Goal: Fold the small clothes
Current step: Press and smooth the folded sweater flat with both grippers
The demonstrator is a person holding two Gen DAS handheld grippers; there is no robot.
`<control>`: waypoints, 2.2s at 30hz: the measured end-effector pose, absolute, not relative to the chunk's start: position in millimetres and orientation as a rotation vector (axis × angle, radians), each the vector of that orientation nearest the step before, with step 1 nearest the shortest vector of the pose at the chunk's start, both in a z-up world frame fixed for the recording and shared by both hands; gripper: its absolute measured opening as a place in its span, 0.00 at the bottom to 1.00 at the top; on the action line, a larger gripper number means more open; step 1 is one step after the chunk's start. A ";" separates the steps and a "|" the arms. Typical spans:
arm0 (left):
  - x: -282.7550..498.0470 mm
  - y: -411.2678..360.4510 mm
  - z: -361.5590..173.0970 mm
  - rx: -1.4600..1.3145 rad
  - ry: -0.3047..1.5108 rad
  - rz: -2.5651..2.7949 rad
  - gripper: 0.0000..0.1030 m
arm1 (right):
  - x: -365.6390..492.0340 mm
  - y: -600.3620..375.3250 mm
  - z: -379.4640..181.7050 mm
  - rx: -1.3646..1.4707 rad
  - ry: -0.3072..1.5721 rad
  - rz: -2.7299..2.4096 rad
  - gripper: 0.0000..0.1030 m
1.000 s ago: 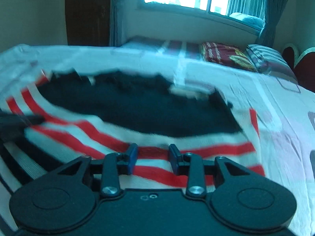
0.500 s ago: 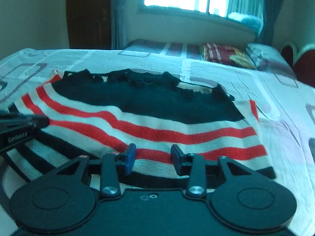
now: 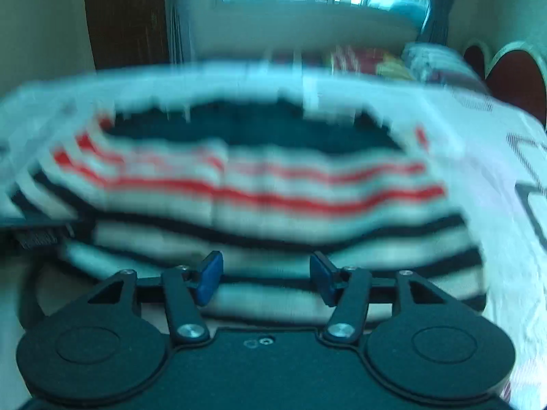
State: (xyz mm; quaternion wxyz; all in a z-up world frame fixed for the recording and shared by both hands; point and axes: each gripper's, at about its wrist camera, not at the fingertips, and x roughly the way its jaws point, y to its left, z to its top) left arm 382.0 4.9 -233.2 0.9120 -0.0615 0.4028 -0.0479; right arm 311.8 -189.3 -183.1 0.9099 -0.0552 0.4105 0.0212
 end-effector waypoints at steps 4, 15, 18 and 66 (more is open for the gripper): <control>376.3 14.0 -224.1 -0.167 0.855 -0.106 0.03 | 305.9 -192.2 -171.0 -0.031 0.844 0.043 0.53; 372.9 32.1 -223.8 -0.161 0.871 -0.059 0.03 | 309.0 -173.9 -157.1 0.017 0.823 0.056 0.54; 374.7 31.3 -231.6 -0.135 0.868 -0.062 0.03 | 314.6 -168.9 -176.0 -0.005 0.884 0.044 0.54; 434.0 36.3 -223.4 -0.170 0.825 -0.045 0.03 | 371.1 -152.1 -165.9 0.055 0.779 0.153 0.32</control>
